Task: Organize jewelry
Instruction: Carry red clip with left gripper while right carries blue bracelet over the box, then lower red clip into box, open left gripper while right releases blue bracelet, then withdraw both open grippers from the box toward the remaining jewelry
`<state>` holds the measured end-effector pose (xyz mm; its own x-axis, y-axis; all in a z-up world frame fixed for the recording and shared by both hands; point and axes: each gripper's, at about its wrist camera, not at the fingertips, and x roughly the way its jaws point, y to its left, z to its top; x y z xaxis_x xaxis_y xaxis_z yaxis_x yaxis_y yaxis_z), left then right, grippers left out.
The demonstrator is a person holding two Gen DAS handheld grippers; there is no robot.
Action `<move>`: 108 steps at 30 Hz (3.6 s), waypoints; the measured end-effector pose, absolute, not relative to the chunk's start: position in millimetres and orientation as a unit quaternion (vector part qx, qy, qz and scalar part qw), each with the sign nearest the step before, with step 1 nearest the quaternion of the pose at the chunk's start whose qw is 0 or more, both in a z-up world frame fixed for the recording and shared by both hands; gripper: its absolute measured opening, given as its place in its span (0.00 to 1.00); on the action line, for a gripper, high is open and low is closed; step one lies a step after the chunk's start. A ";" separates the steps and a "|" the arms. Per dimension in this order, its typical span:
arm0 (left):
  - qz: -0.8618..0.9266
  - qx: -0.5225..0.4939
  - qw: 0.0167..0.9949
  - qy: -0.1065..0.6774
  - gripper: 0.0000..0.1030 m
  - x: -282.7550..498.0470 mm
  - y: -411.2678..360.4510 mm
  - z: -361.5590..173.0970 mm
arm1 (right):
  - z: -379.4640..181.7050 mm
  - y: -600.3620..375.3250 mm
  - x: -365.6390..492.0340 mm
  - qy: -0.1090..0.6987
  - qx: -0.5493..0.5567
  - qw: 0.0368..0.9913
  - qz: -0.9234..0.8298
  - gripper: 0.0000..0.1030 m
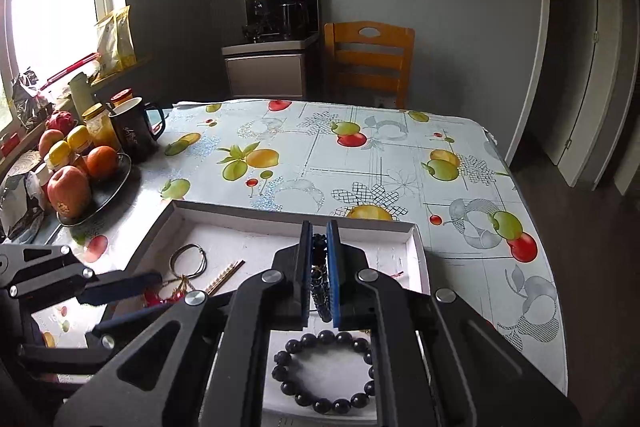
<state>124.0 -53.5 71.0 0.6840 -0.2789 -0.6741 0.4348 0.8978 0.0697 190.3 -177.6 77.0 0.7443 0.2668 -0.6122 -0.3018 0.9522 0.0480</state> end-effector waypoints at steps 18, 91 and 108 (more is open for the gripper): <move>-0.188 0.117 0.880 0.419 0.22 148.7 -47.5 4.4 | 21.0 -206.1 256.4 0.350 0.018 0.930 0.113 0.07; -0.114 0.052 0.929 0.347 0.90 40.5 16.3 61.7 | 43.0 -222.4 41.3 0.330 -0.044 0.925 0.185 0.94; -0.094 0.070 0.912 0.393 0.90 25.2 16.7 1.1 | -6.4 -177.3 26.8 0.403 -0.057 0.880 0.246 0.46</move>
